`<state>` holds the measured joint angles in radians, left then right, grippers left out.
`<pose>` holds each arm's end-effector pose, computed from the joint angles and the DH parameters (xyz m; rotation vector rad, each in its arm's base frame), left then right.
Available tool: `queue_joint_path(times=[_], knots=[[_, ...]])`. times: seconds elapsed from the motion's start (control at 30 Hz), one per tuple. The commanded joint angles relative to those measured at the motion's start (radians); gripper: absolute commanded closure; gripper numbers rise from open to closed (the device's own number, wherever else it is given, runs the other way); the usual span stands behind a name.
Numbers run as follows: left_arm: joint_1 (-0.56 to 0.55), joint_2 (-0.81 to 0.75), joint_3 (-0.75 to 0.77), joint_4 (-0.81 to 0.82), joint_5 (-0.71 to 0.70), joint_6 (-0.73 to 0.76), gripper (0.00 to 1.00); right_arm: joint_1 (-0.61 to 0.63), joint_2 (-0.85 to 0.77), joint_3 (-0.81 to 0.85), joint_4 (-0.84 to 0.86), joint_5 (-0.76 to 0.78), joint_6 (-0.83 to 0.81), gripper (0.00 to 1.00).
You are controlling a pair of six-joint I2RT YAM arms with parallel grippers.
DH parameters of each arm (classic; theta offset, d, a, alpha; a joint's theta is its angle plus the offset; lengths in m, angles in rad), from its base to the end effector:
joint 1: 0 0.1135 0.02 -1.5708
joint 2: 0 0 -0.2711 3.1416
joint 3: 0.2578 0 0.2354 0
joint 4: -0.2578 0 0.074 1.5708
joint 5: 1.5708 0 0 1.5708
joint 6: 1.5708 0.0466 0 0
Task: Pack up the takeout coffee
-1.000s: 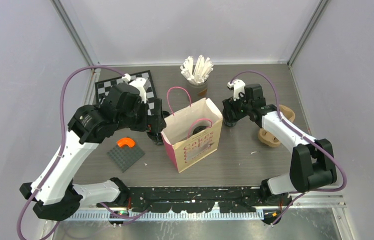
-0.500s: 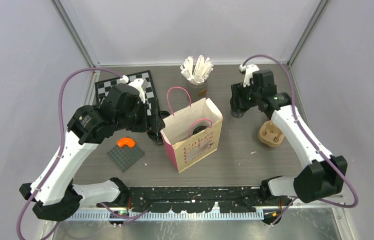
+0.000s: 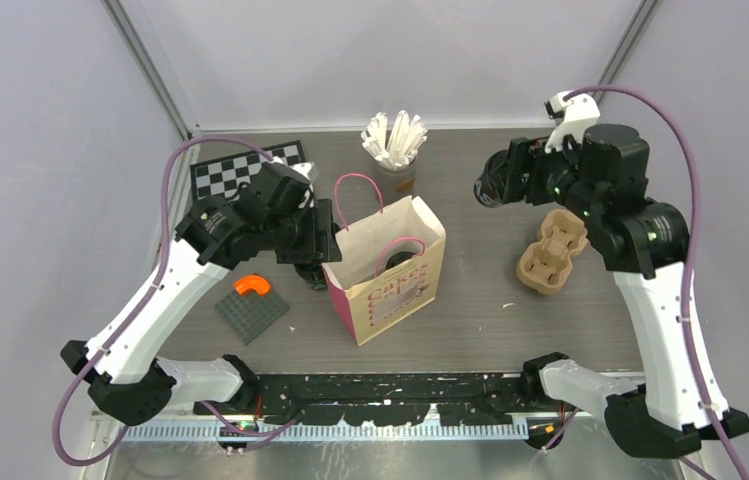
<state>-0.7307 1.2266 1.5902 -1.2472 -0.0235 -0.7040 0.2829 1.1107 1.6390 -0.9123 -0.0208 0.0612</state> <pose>0.1470 -0.1303 0.4125 0.0233 2.5487 -0.5769 0.1704 0.0506 0.4778 -0.2308 1.9492 0.2468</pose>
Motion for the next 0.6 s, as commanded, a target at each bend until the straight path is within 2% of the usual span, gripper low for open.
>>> queue_joint_path(times=[0.0, 0.1, 0.2, 0.37, 0.57], knots=[[0.004, 0.006, -0.011, 0.029, 0.049, 0.005, 0.49, 0.009, -0.054, 0.045, -0.072, -0.041, 0.041, 0.27], [0.003, 0.013, -0.018, 0.093, 0.095, 0.066, 0.65, 0.011, -0.082, 0.046, -0.082, -0.076, 0.048, 0.27], [0.004, 0.032, 0.015, 0.1, 0.116, 0.151, 0.74, 0.013, -0.107, 0.034, -0.079, -0.145, 0.065, 0.27], [0.003, 0.05, 0.034, 0.116, 0.171, 0.289, 0.81, 0.018, -0.158, -0.01, -0.056, -0.26, 0.093, 0.27], [0.004, 0.016, -0.039, 0.289, 0.301, 0.39, 0.81, 0.018, -0.201, -0.033, -0.034, -0.401, 0.034, 0.27]])
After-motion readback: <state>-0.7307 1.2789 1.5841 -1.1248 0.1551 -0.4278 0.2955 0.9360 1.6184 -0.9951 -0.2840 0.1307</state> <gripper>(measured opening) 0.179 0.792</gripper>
